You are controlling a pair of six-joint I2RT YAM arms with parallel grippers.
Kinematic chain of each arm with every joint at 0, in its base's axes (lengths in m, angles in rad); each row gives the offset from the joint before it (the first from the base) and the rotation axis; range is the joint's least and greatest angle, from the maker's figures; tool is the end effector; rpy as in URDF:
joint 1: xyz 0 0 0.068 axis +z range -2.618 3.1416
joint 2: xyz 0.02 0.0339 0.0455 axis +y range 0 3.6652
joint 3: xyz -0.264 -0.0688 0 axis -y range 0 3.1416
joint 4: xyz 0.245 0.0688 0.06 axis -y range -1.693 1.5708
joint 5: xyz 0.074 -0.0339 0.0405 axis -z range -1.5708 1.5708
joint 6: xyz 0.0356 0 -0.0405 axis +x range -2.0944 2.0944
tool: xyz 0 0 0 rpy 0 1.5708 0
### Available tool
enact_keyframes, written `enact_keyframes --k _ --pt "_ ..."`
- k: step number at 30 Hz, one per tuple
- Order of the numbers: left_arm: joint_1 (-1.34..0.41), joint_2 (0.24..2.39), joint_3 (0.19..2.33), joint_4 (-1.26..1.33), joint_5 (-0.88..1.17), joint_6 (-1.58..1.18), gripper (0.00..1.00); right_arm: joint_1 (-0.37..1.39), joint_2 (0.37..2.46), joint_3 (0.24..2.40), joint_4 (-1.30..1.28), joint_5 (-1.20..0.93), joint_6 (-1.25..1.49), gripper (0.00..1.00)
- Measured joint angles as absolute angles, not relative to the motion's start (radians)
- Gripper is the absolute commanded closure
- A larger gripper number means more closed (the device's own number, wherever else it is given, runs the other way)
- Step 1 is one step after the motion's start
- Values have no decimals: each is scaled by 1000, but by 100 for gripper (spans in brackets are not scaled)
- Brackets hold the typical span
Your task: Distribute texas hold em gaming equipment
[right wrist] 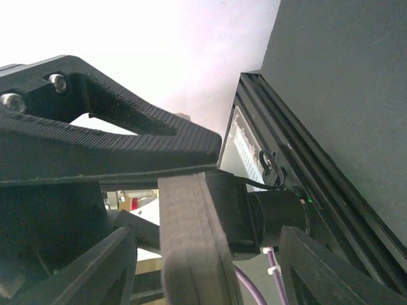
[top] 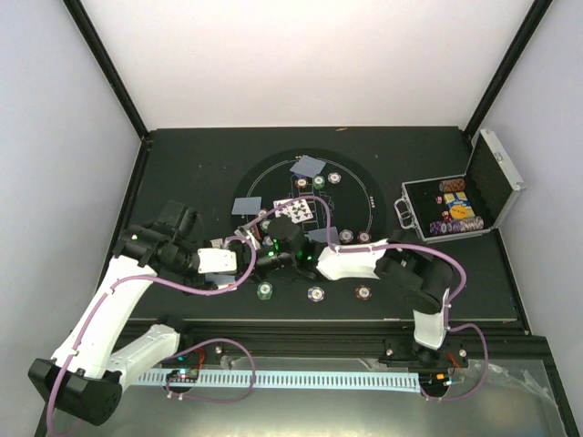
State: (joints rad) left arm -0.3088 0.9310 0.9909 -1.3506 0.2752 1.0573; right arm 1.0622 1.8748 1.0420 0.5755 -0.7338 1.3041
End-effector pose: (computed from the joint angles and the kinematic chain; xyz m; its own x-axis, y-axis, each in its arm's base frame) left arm 0.1240 -0.0497 0.2958 -0.1327 0.9222 -0.3633 0.9763 0.1848 0.1125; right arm 0.1766 0.3657 0.1989 -0.9626 -0.2554 -0.0905 -0.1345 0.1606 0.9778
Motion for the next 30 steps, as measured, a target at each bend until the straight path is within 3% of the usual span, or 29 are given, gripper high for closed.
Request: enact_keyframes --k 12,30 --pt "-309 931 991 -1352 276 1057 98 1047 1944 1045 690 -744 1378 46" --pt "-310 931 991 -1354 272 1057 98 1008 1882 962 703 -762 1347 56"
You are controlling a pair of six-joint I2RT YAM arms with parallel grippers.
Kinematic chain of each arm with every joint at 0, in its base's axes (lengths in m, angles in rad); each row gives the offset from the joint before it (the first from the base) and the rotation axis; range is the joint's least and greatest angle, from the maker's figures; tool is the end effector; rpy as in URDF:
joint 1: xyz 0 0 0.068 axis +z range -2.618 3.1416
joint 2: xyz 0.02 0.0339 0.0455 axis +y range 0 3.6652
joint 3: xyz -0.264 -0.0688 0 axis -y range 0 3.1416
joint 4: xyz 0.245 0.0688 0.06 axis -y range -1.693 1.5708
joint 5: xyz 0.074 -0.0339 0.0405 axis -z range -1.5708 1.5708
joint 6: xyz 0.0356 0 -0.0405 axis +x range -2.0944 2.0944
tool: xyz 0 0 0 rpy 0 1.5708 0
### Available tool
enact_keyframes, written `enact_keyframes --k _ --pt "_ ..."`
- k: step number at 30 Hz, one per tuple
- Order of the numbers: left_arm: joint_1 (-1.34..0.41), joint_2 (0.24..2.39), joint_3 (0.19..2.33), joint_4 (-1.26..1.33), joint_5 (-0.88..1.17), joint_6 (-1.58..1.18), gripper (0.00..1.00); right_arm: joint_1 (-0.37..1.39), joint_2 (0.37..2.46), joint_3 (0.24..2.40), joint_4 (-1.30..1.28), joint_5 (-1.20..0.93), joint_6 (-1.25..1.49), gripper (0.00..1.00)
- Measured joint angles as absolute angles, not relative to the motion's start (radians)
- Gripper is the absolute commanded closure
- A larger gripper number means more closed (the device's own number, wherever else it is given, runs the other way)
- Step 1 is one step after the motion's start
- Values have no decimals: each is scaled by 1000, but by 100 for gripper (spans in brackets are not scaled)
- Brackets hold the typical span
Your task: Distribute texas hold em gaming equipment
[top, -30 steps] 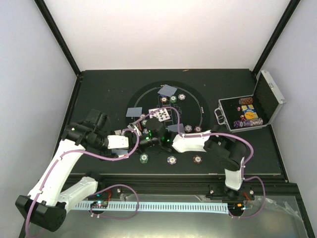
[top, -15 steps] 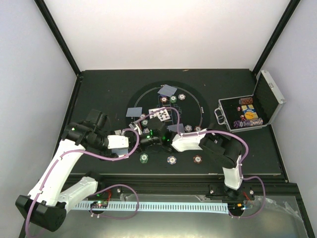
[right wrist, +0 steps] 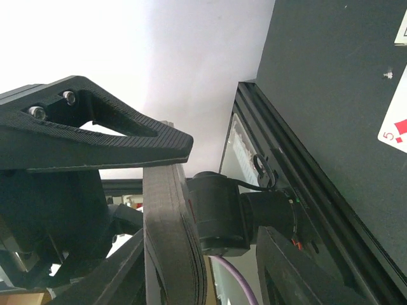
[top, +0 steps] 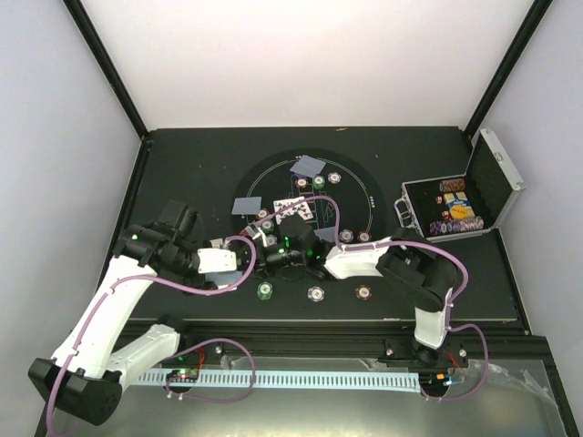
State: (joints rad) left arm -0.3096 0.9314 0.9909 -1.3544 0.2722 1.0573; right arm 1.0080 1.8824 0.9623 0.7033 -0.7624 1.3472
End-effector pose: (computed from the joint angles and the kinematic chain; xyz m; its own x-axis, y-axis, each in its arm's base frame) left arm 0.1237 -0.0496 0.2956 -0.1338 0.9236 -0.3591 0.9767 0.1843 0.1102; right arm 0.1897 0.3468 0.1847 -0.9728 -0.2204 -0.0717 -0.1035 0.1365 0.9852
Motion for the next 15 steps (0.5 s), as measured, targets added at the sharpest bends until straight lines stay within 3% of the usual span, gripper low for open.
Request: enact_keyframes --k 4,15 --pt "-310 931 991 -1355 272 1058 99 1007 1861 952 680 -762 1340 61" --pt "-310 931 991 -1354 272 1058 99 1002 1766 922 587 -741 1313 88"
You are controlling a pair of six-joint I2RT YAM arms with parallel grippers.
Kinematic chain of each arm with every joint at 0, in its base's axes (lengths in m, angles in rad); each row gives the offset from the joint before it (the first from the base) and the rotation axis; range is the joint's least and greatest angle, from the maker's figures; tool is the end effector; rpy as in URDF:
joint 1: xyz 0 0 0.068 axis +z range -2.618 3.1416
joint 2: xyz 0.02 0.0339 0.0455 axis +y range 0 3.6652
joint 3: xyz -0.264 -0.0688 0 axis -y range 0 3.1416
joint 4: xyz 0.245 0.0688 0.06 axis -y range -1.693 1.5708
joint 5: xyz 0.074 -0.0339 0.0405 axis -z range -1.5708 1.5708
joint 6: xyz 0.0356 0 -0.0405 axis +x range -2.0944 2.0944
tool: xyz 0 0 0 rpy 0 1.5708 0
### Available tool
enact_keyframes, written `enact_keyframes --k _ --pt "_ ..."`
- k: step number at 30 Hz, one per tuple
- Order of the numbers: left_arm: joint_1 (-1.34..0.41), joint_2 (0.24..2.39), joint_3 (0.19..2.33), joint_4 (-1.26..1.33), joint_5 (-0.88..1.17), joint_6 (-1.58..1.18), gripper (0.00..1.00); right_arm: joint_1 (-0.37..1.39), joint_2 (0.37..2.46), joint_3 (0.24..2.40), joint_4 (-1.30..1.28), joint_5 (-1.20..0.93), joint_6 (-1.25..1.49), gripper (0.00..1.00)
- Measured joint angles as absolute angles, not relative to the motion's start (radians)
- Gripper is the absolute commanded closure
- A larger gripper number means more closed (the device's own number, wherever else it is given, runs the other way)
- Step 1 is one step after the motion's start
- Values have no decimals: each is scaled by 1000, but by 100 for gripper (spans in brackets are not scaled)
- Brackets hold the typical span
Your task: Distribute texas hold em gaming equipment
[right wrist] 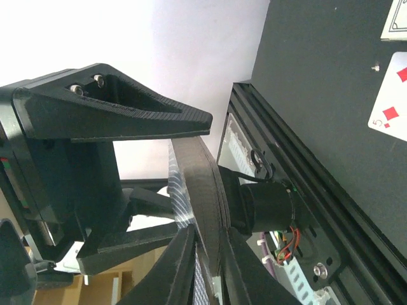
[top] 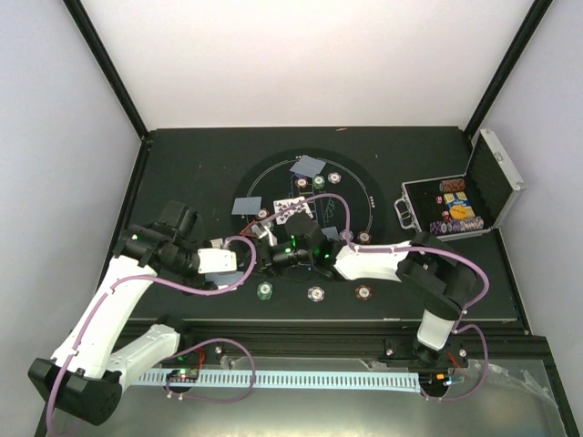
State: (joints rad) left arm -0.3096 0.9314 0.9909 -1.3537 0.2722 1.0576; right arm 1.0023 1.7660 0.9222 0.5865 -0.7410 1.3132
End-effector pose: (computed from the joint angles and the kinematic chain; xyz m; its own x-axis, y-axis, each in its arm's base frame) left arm 0.1238 -0.0496 0.2956 -0.1333 0.9236 -0.3594 0.9766 0.1841 0.1109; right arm 0.1821 0.3297 0.2038 -0.9760 -0.2025 -0.0803 -0.1155 0.1684 0.9789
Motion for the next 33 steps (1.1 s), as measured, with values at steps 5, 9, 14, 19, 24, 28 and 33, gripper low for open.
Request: enact_keyframes --k 5,9,14,19,24,28,33 --pt "-310 931 991 -1354 272 1058 98 998 1741 922 527 -739 1283 98" --pt "-310 931 991 -1353 266 1058 98 986 1716 922 487 -742 1261 99" --pt "-310 931 991 -1341 265 1058 99 958 1674 922 408 -758 1228 99" --pt "-310 931 991 -1338 264 1058 99 902 1634 922 313 -774 1177 99" --pt "-310 931 991 -1338 257 1058 99 807 1592 942 155 -797 1074 99" --pt "-310 931 991 -1338 254 1058 99 706 1571 1004 -4 -807 964 99" --pt "-310 931 991 -1338 254 1058 98 616 1605 1268 -360 -676 703 99"
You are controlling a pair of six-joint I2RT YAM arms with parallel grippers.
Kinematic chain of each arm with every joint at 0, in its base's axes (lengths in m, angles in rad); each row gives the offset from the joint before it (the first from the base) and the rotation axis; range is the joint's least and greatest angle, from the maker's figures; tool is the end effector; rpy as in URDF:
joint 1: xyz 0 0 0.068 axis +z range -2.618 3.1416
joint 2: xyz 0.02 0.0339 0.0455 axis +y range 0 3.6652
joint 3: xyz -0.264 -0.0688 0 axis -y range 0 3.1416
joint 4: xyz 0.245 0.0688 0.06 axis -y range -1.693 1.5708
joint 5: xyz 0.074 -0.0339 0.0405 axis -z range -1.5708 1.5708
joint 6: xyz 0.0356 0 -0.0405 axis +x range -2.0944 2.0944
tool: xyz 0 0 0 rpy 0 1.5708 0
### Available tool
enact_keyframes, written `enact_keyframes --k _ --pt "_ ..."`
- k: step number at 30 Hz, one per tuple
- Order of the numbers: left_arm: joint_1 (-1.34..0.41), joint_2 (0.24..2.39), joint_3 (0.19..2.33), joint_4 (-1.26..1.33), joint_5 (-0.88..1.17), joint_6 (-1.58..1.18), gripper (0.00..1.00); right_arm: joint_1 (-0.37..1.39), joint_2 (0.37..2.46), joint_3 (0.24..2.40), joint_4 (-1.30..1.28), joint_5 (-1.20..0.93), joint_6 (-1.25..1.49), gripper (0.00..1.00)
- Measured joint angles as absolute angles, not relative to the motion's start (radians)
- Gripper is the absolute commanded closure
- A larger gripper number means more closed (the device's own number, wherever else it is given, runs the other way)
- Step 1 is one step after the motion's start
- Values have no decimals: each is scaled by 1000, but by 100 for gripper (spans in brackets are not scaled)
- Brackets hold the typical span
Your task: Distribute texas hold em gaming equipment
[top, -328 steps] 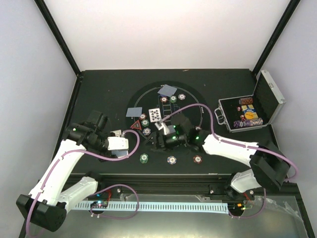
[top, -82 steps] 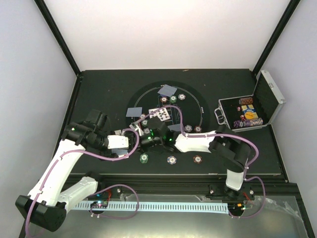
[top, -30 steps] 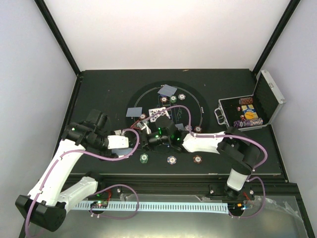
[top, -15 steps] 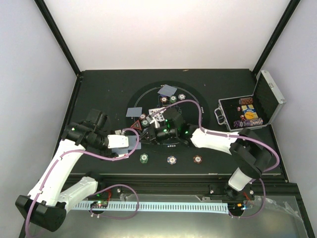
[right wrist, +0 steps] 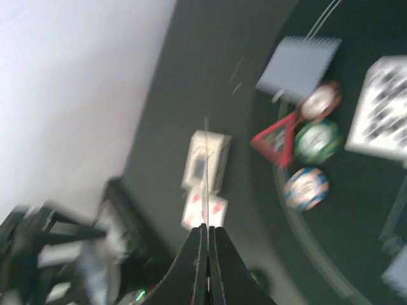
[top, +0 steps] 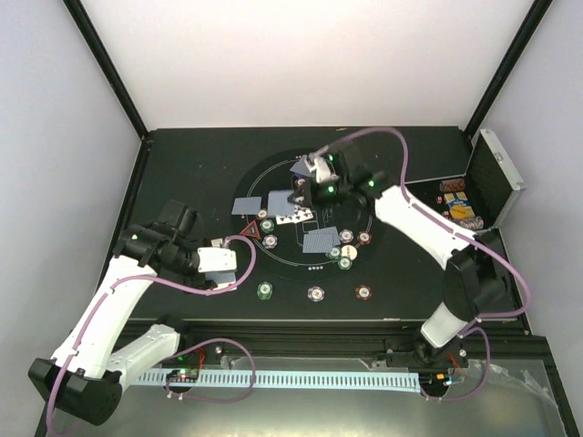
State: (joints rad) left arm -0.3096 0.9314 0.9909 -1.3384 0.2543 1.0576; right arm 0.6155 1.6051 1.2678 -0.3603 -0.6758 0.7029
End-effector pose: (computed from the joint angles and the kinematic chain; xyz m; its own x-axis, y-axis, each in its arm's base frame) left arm 0.1255 -0.0496 0.2959 -0.1309 0.9271 -0.3512 0.9733 0.1876 0.1324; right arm 0.2795 0.2249 0.2875 -0.9444 -0.0501 -0.3250 -0.3033 0.5146 0.8020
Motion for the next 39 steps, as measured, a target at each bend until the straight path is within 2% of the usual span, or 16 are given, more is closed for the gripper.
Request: enact_keyframes --k 4,6,9,13,17,23,28,33,34,39 --pt "-310 931 991 -1339 254 1057 98 627 1706 1527 -554 -286 444 99" --pt "-310 931 991 -1339 254 1057 98 650 1733 1546 -563 -76 306 99" --pt "-310 931 991 -1339 254 1054 98 698 1755 1433 -435 229 28 99" --pt "-310 931 991 -1339 255 1053 98 770 1812 1202 -169 467 -334 99" --pt "-310 931 991 -1339 254 1051 98 815 1900 1053 101 572 -628 99" --pt "-310 931 991 -1338 253 1051 99 815 1997 1049 352 632 -838 99" --pt "-310 931 991 -1338 243 1051 98 814 2002 1074 358 620 -833 99" --pt "-310 931 991 -1338 234 1051 99 814 1980 1081 248 561 -740 99" --pt "-310 931 991 -1338 234 1051 98 814 1975 1081 229 554 -727 97" --pt "-310 931 991 -1339 231 1051 98 813 1955 1090 115 504 -658 47"
